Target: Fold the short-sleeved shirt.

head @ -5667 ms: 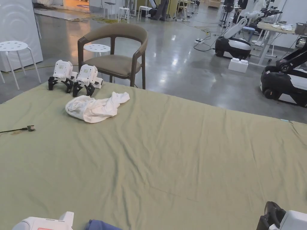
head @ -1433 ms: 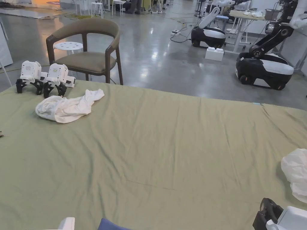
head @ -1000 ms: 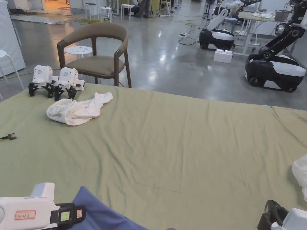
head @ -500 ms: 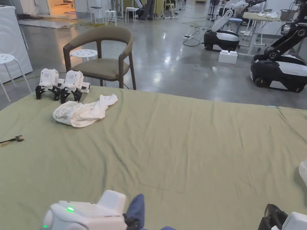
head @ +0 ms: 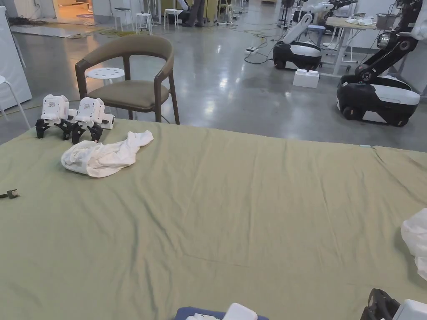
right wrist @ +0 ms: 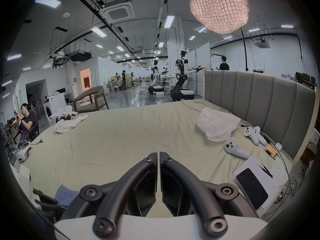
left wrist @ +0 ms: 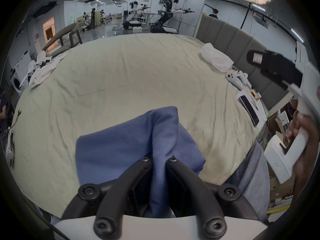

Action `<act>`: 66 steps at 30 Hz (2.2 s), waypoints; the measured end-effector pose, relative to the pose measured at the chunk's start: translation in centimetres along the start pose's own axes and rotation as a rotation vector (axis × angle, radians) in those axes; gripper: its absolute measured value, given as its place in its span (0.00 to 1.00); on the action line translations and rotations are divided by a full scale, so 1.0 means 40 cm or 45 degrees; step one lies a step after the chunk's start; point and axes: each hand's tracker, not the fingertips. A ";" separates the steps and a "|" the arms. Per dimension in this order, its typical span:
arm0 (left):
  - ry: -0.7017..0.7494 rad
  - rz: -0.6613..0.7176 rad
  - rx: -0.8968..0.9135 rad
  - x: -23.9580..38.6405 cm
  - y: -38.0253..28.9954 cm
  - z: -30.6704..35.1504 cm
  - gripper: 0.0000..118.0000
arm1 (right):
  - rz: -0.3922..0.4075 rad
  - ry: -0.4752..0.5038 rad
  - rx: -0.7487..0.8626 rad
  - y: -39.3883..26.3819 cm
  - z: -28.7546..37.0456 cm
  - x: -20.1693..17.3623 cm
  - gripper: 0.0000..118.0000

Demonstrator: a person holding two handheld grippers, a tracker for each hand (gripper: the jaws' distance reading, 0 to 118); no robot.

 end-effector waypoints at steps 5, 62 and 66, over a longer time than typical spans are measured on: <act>-0.173 0.072 -0.021 -0.024 -0.004 0.027 0.44 | 0.002 -0.011 -0.006 -0.004 0.004 0.010 0.01; 0.722 0.139 1.245 -0.358 0.107 0.349 0.02 | 0.163 0.029 0.387 0.214 0.025 -0.161 0.01; 0.718 0.142 1.195 -0.379 0.064 0.340 0.02 | 0.200 0.127 0.231 0.120 0.072 -0.195 0.01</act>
